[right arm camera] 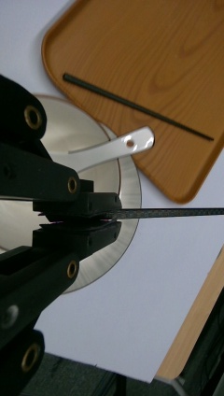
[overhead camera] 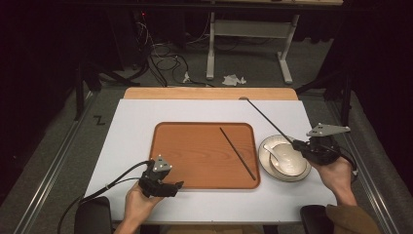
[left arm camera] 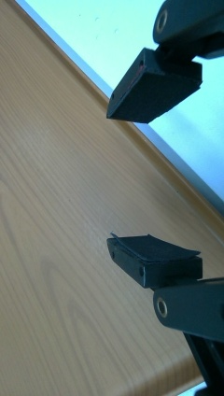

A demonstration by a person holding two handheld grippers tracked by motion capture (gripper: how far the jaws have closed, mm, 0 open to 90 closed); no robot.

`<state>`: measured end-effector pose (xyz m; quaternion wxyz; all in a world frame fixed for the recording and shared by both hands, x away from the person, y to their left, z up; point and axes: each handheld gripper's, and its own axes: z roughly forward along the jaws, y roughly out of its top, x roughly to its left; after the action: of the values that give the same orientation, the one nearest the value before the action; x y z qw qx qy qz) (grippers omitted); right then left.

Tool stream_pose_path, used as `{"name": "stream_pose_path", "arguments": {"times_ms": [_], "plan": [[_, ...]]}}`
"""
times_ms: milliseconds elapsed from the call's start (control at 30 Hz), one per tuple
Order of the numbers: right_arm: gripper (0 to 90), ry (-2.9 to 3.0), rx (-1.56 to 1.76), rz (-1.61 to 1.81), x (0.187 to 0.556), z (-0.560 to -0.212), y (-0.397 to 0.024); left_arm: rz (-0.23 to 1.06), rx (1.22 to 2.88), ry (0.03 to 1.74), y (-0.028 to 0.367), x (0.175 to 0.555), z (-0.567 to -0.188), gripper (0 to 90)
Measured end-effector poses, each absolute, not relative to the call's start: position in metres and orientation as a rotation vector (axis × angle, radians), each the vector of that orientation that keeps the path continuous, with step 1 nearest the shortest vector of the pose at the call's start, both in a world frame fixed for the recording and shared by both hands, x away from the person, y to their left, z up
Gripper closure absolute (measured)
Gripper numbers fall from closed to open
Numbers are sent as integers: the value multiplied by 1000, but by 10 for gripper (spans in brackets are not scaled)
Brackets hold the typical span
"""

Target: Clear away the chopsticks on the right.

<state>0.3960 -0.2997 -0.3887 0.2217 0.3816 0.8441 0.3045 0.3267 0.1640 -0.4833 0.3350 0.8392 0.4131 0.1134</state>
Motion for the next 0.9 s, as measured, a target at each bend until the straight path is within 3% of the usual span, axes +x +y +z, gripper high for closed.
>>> {"name": "stream_pose_path", "arguments": {"times_ms": [333,900], "plan": [[863,2427,973,819,387,-392,-258,290,2189,1071,164,326,-483,321],[861,2595,921,640,389,-443,-195,288,2190,1070,164,327,-483,321]]}}
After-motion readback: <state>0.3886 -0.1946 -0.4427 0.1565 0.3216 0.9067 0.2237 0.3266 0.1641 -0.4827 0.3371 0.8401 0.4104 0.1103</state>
